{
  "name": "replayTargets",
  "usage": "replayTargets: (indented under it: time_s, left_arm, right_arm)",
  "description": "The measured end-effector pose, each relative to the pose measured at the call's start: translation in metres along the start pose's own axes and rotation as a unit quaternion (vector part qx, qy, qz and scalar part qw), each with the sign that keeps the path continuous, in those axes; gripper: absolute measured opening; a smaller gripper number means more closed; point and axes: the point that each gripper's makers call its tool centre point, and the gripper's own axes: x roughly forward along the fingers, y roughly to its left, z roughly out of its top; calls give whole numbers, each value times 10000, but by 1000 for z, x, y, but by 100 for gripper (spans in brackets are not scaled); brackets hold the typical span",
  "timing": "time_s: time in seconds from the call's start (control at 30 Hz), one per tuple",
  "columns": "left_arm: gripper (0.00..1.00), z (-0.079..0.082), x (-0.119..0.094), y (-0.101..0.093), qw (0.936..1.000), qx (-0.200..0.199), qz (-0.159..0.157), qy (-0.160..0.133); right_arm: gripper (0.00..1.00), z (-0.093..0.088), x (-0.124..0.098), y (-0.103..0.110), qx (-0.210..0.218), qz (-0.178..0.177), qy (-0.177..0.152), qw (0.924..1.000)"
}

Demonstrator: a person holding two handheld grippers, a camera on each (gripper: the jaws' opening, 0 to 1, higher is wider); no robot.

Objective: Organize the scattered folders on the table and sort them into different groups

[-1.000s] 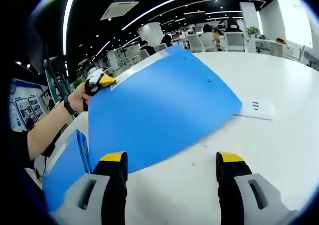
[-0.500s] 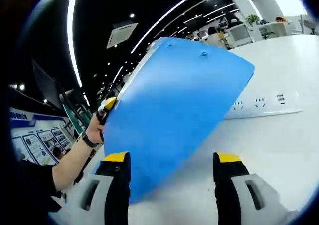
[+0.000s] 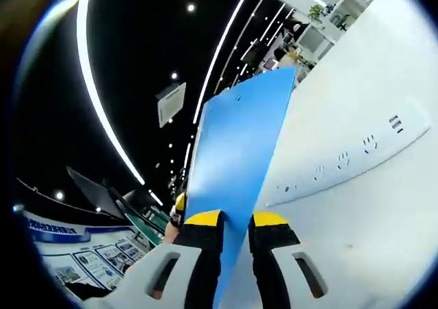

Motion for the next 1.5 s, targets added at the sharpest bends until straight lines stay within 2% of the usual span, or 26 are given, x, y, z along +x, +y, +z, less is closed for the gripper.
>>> replayTargets:
  time_s: [0.1,0.13,0.17,0.2,0.23,0.37,0.57,0.6,0.63,0.67,0.73,0.8,0.87,0.97,1.07,1.33,1.5]
  left_arm:
    - [14,8,-1,0,9999,8,27,-99]
    - [14,9,0,-1,9999,-7,46,-137]
    - [14,9,0,-3,9999,-11,35,-143]
    - [14,1,1,-10,9999,-4,4,-129]
    - [14,0,1,-11,9999,0,-6,-131]
    - [15,1,3,-22,9996,259,-38,-42]
    - [16,0,1,-19,9985,493,161,173]
    - [16,-7,-1,-19,9973,625,293,267]
    - [17,-9,-1,-20,9966,682,318,327]
    - [17,-13,-1,-20,9957,742,365,413]
    - [19,-17,-2,-22,9946,812,414,504]
    - [19,-28,-3,-27,9924,924,521,627]
    - [19,-37,-6,-32,9901,1025,592,755]
    - [19,-52,-10,-41,9872,1110,707,901]
    - [19,-59,-17,-47,9868,1087,787,905]
    - [18,-87,-38,-64,9827,1190,998,1005]
    - [19,-113,-60,-75,9798,1278,1125,1052]
  right_arm:
    - [9,4,0,15,-103,72,-88,9999]
    - [8,6,1,23,-19,159,-139,9998]
    - [7,6,2,33,252,326,-153,9990]
    - [6,6,2,37,348,415,-148,9984]
    - [6,6,2,39,393,453,-145,9981]
    - [5,2,-1,43,291,383,-122,9988]
    - [5,-1,-3,48,440,281,-195,9984]
    - [5,8,-9,41,489,259,-213,9982]
    - [5,29,-21,27,540,251,-236,9979]
    - [5,30,-23,28,550,253,-242,9979]
    - [5,26,-25,31,501,186,-233,9983]
    - [5,21,-23,33,368,44,-193,9991]
    - [5,23,-35,34,392,35,-189,9990]
    - [5,9,-45,50,248,26,-144,9996]
    - [5,2,-46,58,136,4,-93,9999]
    - [6,-26,-73,81,-296,-174,159,9993]
    - [7,-52,-87,94,-434,-186,335,9983]
